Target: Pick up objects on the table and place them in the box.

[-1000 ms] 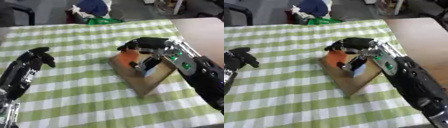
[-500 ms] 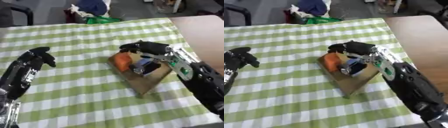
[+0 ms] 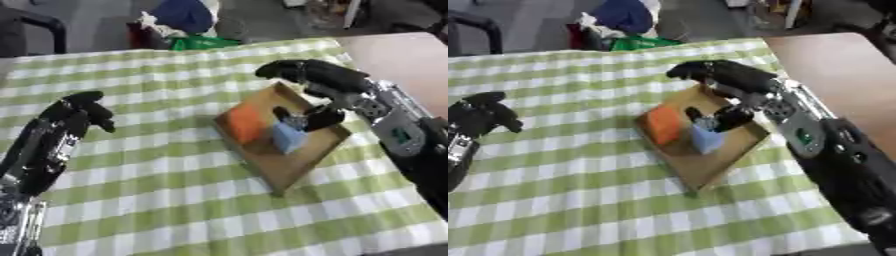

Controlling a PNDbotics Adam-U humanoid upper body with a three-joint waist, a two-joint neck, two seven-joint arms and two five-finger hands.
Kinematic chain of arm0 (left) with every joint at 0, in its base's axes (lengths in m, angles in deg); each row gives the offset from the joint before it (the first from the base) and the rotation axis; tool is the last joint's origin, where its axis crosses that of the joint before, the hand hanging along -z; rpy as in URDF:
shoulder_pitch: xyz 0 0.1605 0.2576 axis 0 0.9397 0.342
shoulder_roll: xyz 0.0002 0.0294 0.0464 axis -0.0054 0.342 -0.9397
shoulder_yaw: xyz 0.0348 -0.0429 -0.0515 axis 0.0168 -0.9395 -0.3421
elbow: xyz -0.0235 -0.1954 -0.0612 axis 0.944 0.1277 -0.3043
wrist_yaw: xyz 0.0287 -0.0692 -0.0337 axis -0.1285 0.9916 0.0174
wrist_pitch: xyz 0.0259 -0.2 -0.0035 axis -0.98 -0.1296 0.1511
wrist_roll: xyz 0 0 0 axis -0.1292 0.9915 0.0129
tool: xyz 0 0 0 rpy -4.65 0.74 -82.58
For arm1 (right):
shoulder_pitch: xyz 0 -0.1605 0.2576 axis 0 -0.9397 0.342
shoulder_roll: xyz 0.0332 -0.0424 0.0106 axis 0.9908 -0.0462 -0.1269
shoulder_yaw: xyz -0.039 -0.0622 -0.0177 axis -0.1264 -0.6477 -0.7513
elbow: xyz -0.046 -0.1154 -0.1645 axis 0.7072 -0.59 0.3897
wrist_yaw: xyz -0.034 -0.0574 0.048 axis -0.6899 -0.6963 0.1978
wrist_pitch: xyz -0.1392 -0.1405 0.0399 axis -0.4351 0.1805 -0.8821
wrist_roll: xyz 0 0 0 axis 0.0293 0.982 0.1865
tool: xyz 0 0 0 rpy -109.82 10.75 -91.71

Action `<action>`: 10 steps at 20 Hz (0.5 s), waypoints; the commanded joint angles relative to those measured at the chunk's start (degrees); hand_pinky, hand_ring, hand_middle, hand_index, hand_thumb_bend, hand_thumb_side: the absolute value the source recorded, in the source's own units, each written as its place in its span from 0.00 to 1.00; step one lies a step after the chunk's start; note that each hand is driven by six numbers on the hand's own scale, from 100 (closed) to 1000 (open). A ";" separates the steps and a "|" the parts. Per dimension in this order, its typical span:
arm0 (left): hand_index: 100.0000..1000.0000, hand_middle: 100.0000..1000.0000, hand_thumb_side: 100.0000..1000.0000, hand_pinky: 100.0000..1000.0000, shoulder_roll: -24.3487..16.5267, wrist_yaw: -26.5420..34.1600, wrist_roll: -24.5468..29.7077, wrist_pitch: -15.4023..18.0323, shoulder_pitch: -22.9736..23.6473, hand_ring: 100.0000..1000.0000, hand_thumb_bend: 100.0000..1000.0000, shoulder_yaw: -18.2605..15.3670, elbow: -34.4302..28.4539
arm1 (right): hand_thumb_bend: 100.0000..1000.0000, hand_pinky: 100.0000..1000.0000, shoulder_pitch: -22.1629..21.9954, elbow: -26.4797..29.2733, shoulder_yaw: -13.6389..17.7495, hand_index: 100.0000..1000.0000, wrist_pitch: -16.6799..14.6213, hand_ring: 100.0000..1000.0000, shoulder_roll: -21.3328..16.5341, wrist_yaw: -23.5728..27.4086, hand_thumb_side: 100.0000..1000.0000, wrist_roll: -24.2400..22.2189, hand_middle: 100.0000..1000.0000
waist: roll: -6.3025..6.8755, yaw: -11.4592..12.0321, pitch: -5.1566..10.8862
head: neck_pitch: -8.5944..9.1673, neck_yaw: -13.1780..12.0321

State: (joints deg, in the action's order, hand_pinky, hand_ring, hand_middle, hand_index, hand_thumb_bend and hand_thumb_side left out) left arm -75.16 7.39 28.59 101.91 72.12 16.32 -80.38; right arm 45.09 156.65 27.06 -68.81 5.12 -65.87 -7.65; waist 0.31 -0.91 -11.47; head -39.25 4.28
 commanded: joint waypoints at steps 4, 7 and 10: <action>0.82 0.56 0.67 0.66 -0.92 -0.49 -1.49 -0.26 0.02 0.52 0.08 -1.07 -1.05 | 0.00 0.87 -8.23 17.39 8.55 1.00 7.39 0.76 -3.23 15.28 0.09 6.39 0.79 | 0.34 -1.46 0.95 | -0.14 -5.22; 0.82 0.56 0.67 0.66 -0.96 -0.54 -2.03 -0.27 0.21 0.52 0.08 -1.37 -0.94 | 0.00 0.86 -12.90 22.63 11.83 1.00 9.78 0.73 -0.80 20.56 0.20 10.88 0.76 | 0.77 -2.44 0.91 | -0.70 -7.65; 0.82 0.57 0.67 0.66 -0.99 -0.47 -2.42 -0.24 0.38 0.52 0.09 -1.56 -0.79 | 0.00 0.86 -16.39 24.71 13.77 1.00 10.79 0.71 2.67 23.73 0.35 14.68 0.73 | 1.18 -3.08 0.58 | -1.05 -9.31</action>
State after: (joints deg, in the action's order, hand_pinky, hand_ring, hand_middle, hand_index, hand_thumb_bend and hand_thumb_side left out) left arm -75.17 6.91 26.55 101.64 72.78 15.22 -80.38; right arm 28.31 179.35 39.30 -58.49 7.42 -43.88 5.39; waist 1.68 -4.03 -11.60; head -39.79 -4.21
